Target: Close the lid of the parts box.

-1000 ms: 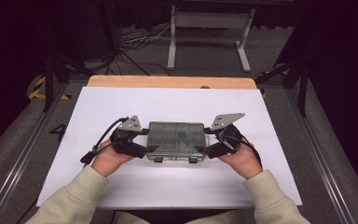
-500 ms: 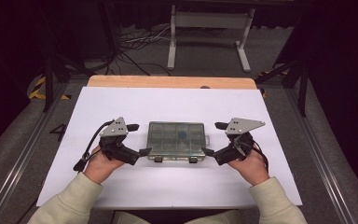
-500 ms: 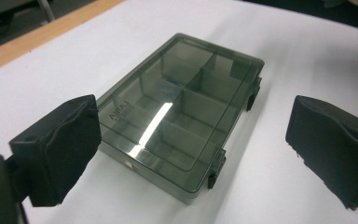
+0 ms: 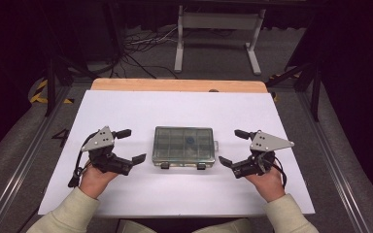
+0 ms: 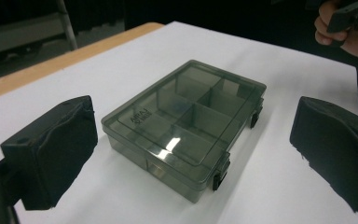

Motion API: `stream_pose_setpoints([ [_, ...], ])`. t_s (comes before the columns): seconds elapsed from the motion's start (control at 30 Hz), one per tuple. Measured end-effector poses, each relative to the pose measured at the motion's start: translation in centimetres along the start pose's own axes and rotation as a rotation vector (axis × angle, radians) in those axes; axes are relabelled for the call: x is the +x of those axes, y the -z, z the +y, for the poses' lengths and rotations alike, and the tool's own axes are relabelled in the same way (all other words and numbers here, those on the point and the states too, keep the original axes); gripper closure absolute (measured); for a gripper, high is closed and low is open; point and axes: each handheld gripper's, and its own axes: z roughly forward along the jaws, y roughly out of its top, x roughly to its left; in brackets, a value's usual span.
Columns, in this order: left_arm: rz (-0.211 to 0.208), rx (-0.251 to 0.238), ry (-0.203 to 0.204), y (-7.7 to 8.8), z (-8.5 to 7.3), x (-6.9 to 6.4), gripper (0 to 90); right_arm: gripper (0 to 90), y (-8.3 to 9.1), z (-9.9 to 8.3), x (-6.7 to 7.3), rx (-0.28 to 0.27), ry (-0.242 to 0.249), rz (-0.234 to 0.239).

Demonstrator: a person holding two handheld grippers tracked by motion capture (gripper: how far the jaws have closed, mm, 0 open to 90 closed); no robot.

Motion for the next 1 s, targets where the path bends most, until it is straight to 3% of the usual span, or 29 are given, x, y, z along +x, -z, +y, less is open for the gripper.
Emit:
stream_pose_setpoints([
  [0.2,0.035,-0.046,-0.009,1.0,-1.3,0.0,0.9,0.0,0.9,-1.1,0.1,-0.054,0.022,-0.053],
  [0.43,0.058,-0.09,0.01,1.5,-2.6,-0.1,0.0,0.0,1.4,-2.3,0.2,-0.071,-0.007,-0.053],
  [0.63,0.071,-0.116,-0.008,2.1,-3.5,-0.2,0.0,0.0,1.9,-3.4,0.3,-0.118,-0.014,-0.06],
  [0.77,0.089,-0.21,-0.027,2.4,-4.6,-0.3,0.0,0.0,2.1,-4.1,0.3,-0.126,-0.037,-0.057],
  [0.83,0.091,-0.217,-0.016,2.4,-4.7,-0.2,0.0,0.0,2.1,-4.3,0.3,-0.123,-0.034,-0.061],
  [1.0,0.094,-0.179,-0.003,2.5,-5.4,-0.2,0.0,0.0,2.0,-5.4,0.6,-0.117,-0.054,-0.059],
])
